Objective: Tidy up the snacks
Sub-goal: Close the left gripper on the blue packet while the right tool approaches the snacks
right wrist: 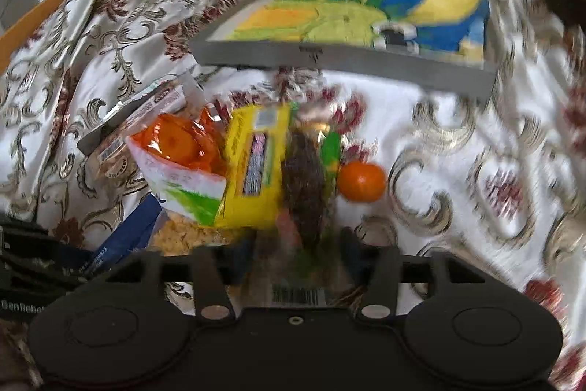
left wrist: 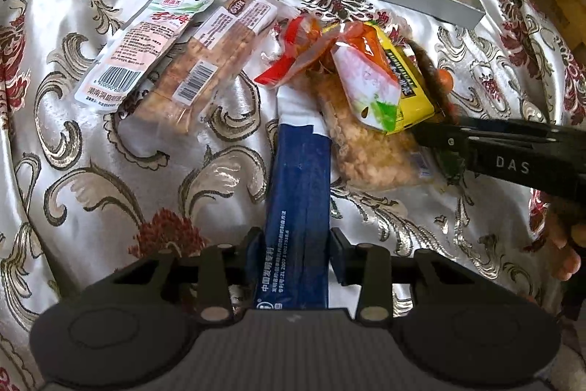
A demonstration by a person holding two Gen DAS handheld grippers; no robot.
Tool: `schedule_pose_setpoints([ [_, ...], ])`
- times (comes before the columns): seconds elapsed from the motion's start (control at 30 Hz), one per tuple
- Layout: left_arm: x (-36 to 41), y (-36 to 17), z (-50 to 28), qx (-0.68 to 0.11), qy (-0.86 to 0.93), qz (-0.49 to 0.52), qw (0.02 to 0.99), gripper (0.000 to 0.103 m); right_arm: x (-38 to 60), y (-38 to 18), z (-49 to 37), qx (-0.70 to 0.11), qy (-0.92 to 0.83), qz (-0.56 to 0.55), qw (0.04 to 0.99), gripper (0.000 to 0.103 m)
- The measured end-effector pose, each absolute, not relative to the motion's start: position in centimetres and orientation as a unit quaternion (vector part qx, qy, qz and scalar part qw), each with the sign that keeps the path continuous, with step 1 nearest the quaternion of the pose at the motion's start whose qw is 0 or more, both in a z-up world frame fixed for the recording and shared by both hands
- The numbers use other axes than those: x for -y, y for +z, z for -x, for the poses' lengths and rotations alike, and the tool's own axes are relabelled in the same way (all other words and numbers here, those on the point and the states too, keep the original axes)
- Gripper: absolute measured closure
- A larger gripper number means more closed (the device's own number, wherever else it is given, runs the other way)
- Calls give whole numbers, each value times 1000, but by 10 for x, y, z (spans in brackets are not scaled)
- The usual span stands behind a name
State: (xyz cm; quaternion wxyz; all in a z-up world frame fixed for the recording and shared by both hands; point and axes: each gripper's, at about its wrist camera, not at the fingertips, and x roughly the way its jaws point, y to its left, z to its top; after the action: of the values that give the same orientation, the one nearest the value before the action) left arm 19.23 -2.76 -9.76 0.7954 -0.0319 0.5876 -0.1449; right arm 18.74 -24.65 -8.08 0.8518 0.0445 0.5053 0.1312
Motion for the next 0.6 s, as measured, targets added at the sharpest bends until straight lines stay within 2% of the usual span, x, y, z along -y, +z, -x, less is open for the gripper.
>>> schedule_pose_setpoints([
  [0.07,27,-96,-190,-586,-147,39,796,63,247,-80,-186,-513,123,-50,848,84],
  [0.1,27,-95,-190,-586,-147,42,795,64,247,-79,-185,-515,120,-54,847,85],
  [0.4,18,-90,-180,-598,-159,108,778,67,234,-66,-164,-505,116,10,855,86],
  [0.53,18,-90,-175,-605,-170,122,768,67,238,-63,-159,-512,127,-20,850,84],
  [0.6,20,-90,-173,-607,-169,118,768,68,241,-65,-160,-513,127,-37,848,79],
])
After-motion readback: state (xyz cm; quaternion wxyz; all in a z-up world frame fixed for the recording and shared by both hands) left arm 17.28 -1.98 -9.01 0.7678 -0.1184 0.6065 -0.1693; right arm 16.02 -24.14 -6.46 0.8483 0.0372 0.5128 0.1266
